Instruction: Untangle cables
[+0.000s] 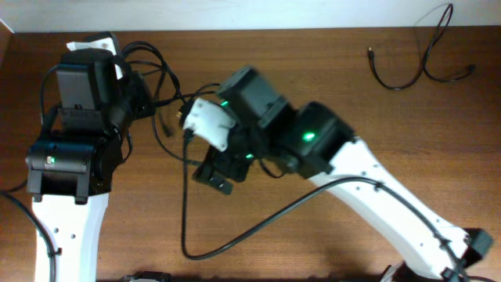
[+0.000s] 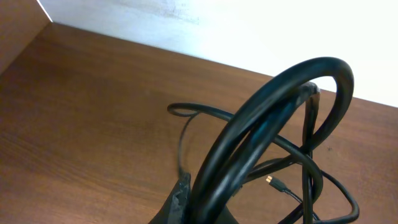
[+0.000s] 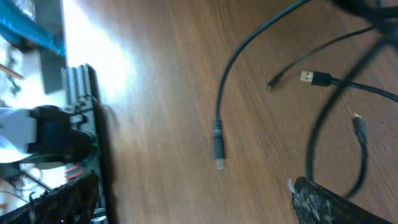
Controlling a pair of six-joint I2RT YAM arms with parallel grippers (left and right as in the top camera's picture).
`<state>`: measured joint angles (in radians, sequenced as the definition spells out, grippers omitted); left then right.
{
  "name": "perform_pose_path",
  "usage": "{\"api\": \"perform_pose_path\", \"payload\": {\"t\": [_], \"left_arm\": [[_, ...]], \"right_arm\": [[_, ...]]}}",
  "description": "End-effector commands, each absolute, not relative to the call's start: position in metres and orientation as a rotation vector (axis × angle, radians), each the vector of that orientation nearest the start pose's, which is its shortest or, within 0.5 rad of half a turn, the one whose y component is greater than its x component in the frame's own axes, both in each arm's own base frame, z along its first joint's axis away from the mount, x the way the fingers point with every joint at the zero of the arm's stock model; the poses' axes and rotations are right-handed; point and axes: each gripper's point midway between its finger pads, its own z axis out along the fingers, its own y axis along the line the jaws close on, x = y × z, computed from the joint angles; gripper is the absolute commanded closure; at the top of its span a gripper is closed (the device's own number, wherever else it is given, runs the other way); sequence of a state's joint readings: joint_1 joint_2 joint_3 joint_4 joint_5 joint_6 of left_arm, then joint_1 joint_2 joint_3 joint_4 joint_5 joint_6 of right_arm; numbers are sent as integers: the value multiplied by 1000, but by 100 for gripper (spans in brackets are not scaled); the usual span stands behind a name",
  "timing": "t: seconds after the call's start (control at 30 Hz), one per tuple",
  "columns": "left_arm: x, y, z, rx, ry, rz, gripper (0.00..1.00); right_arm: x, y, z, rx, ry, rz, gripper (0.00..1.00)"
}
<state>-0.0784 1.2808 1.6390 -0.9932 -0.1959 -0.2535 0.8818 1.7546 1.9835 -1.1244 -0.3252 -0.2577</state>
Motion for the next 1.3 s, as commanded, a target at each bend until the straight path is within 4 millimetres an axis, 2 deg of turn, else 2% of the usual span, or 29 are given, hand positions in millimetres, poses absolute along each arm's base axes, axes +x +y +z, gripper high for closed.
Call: {"api": "perform_pose_path", "payload": {"t": [0.0,0.03,0.07,0.13,0.2,0.27,0.33,0.43,0.47,0.53,0.73,0.77,0.8,0.87,0.9,0.93,1.0,1.03,1.1,1.2,1.23,1.27], "left_arm": [[344,8,370,-293,2156,41,100],[340,8,375,-293,2142,39,100],[338,8,378,-292,2134,36,100],[329,9,387,-290,2106,31,100],[322,9,395,-290,2081,26,100],[319,10,397,-286,2074,26,100],[319,10,396,-286,2080,28,100],[319,10,396,-286,2080,27,100],[319,10,396,-286,2080,27,100],[319,10,396,-286,2080,27,100],[319,8,396,-282,2081,19,100],[319,8,396,-282,2081,19,100],[319,8,396,-282,2082,19,100],[319,8,396,-282,2082,19,100],[319,8,396,-281,2081,19,100],[319,8,396,-282,2082,19,100],[319,8,396,-281,2082,19,100],[319,8,396,-282,2082,19,100],[319,8,395,-281,2083,20,100],[318,8,395,-282,2086,20,100],[318,8,395,-282,2087,21,100],[317,8,393,-281,2092,22,100]], "right_arm": [[262,390,255,-1489,2121,472,2],[270,397,239,-1492,2140,450,1],[276,402,232,-1492,2135,448,2],[287,409,238,-1478,2075,422,2],[300,407,257,-1420,2040,367,2],[306,401,280,-1384,2020,366,1],[306,391,309,-1360,2006,367,1],[299,383,336,-1345,1985,373,2],[299,382,339,-1343,1980,375,1],[297,383,338,-1349,1984,380,1],[291,398,308,-1411,2025,456,1],[290,402,305,-1423,2026,476,3],[290,406,300,-1432,2028,487,9],[289,412,291,-1446,2041,495,10],[288,414,288,-1454,2046,497,19],[289,416,283,-1460,2053,496,37],[289,420,275,-1472,2063,494,51],[290,421,270,-1476,2073,492,96],[292,422,264,-1479,2085,490,96],[293,424,266,-1472,2076,490,96],[298,421,266,-1458,2079,462,96],[315,404,267,-1400,2113,370,96]]}}
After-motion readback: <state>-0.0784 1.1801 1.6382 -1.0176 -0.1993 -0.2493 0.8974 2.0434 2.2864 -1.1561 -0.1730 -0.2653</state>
